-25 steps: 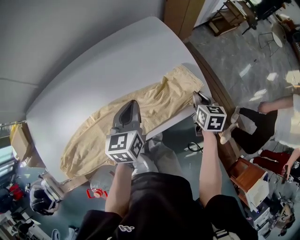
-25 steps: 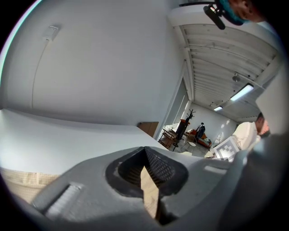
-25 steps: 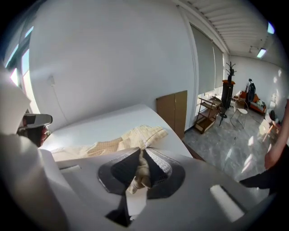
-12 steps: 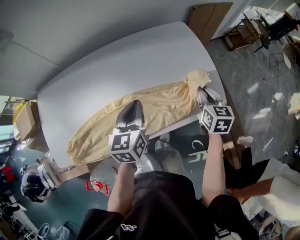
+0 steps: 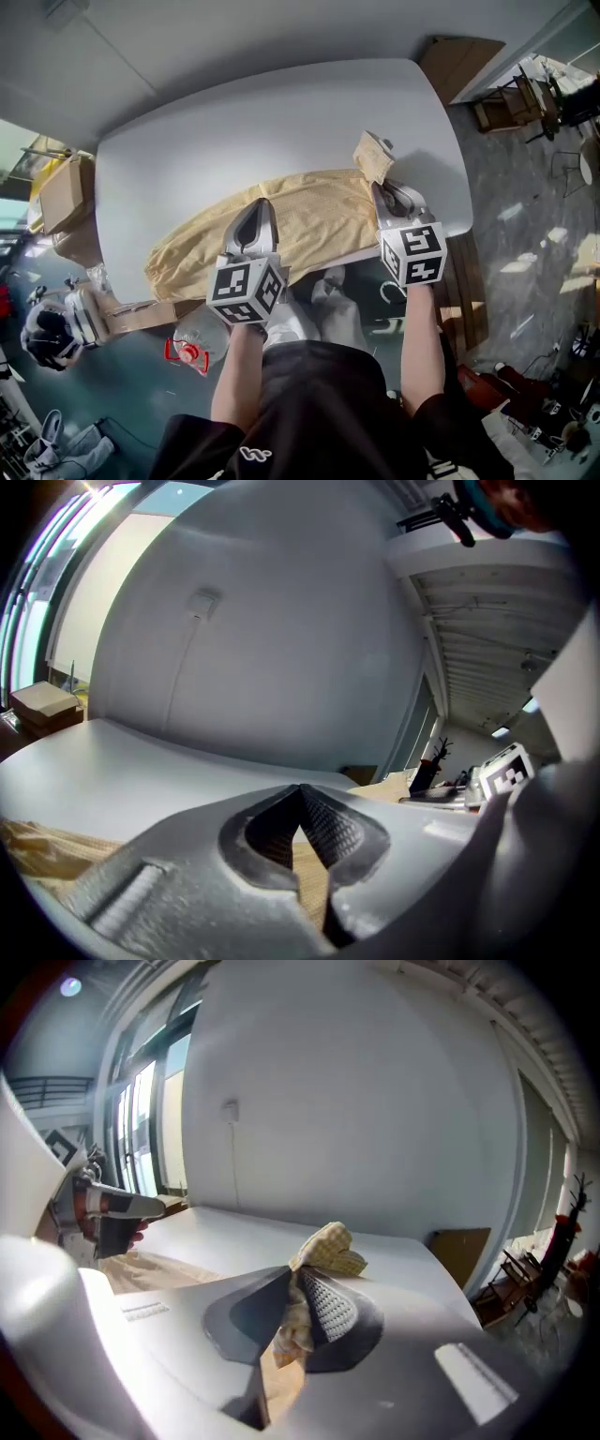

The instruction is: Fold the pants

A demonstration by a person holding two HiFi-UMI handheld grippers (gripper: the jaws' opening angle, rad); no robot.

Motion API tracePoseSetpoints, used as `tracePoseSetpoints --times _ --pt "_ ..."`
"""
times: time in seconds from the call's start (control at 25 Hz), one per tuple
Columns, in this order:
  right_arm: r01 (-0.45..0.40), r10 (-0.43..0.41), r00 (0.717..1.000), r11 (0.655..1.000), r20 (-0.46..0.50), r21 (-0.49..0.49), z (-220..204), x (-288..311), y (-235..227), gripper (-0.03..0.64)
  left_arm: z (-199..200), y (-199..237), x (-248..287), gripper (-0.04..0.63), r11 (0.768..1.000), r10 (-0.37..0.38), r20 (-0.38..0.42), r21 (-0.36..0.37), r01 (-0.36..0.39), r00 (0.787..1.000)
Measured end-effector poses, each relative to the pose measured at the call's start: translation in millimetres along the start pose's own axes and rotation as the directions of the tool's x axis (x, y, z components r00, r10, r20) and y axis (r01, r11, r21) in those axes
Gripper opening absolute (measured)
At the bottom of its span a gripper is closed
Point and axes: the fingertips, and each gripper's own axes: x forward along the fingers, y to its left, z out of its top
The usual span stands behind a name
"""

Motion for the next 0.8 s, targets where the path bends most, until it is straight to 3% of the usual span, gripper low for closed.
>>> tracePoseSetpoints --times 0.16,0.32,0.44,0.6,0.72,0.8 --pt "-0.145 0.138 0.989 0.978 -0.059 -0.149 -16 20 84 0.038 -1 27 -18 0.006 0.999 0.038 0.002 -0.011 -0.038 0.999" --pt "-0.285 0.253 0.954 0.933 -0.16 -0.221 -61 31 156 0.038 -10 50 -34 0.006 0.997 0.073 -0.008 -0.021 -0.073 0.997" --pt "-0.35 0.292 0.927 0.9 -0.236 -0.261 -96 34 189 0.038 -19 64 -39 0.006 0.995 0.088 -0.019 -0.04 -0.089 0.996" --pt "-0.409 0.281 0.884 0.852 -0.374 -0.326 -148 35 204 0.043 -32 70 -42 0.006 0.993 0.095 -0.038 -0.062 -0.098 0.995" --pt "-0.449 0.322 0.847 0.86 -0.422 -0.244 -169 32 208 0.076 -38 71 -43 0.006 0.993 0.091 -0.043 -0.072 -0.094 0.995" --pt "-0.487 0.379 0.816 0.857 -0.436 -0.166 -175 28 211 0.16 -39 70 -43 0.006 0.993 0.087 -0.041 -0.076 -0.09 0.995"
